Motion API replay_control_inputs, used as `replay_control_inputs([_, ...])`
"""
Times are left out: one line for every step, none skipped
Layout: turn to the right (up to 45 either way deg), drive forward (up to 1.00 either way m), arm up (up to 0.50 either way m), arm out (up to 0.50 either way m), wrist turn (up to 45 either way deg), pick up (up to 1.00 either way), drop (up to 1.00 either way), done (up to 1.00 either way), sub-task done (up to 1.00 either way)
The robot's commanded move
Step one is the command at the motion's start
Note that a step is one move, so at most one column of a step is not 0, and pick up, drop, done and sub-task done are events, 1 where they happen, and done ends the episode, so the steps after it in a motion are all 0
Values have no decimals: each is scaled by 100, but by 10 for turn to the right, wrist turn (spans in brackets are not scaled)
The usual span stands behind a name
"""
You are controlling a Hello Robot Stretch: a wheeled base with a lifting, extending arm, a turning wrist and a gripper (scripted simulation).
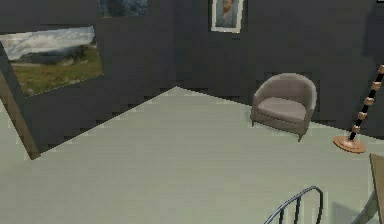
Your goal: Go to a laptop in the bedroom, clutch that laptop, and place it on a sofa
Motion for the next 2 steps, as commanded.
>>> replay_control_inputs([0, 0, 10, 0, 0, 0, 0, 0, 0])
replay_control_inputs([0, 0, 16, 0, 0, 0, 0, 0, 0])
